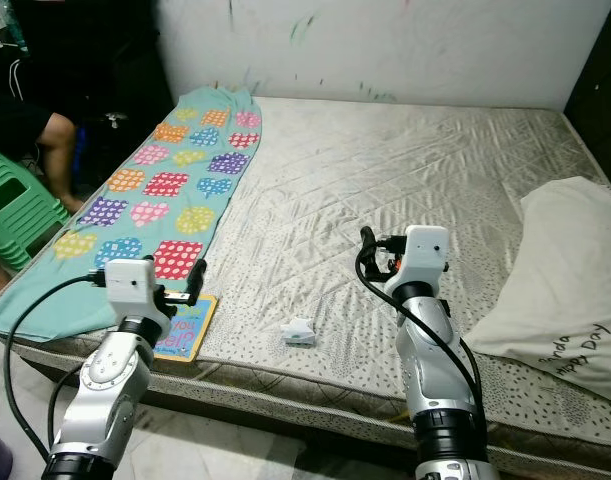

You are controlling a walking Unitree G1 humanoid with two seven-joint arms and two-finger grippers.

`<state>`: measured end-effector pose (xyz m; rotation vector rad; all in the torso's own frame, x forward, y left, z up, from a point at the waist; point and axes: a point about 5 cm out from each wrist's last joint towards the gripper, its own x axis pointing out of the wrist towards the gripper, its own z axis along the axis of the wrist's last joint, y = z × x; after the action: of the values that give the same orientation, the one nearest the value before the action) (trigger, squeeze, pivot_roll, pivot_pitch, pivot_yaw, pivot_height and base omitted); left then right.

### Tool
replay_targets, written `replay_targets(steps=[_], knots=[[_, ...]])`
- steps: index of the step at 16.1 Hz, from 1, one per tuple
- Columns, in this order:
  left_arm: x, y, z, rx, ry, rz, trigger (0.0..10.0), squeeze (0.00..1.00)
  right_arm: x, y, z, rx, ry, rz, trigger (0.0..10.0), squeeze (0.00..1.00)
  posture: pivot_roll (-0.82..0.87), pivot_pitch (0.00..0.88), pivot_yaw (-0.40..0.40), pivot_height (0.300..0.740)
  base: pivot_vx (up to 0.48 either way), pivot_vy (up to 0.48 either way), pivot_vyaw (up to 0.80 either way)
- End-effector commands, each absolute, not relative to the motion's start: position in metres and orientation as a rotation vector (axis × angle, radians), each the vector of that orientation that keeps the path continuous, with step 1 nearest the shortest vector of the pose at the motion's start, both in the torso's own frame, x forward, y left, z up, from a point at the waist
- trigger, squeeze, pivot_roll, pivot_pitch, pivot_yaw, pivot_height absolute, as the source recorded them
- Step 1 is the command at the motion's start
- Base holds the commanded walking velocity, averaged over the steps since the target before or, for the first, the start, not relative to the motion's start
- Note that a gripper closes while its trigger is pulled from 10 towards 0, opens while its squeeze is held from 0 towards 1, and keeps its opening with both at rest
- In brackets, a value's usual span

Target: Clean up the room

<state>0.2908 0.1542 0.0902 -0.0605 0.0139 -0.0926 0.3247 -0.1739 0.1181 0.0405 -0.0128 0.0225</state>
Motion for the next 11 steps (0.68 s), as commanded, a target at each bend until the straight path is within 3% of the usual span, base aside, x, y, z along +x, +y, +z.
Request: replay_targets(steps=[1,6,8,11], knots=[[0.293,0.156,0.092,-0.061,0.006,-0.101,10.0,0.00,0.325,-0.171,0.117,0.033,-0.012,0.029,10.0,0.00,-0.06,0.011,0.052,0.740,0.000,0.000,0.40],[0.289,0.147,0.091,-0.089,0.001,-0.145,10.0,0.00,0.324,-0.172,0.116,0.052,-0.010,0.020,10.0,0.00,-0.06,0.015,0.052,0.740,0.000,0.000,0.09],[0.289,0.145,0.092,-0.100,-0.005,-0.157,10.0,0.00,0.324,-0.173,0.116,0.059,-0.004,0.015,10.0,0.00,-0.07,0.018,0.048,0.740,0.251,0.000,0.00],[0.289,0.144,0.090,-0.118,0.014,-0.152,10.0,0.00,0.325,-0.173,0.116,0.063,-0.004,0.015,10.0,0.00,-0.07,0.019,0.048,0.740,0.180,0.000,-0.61]])
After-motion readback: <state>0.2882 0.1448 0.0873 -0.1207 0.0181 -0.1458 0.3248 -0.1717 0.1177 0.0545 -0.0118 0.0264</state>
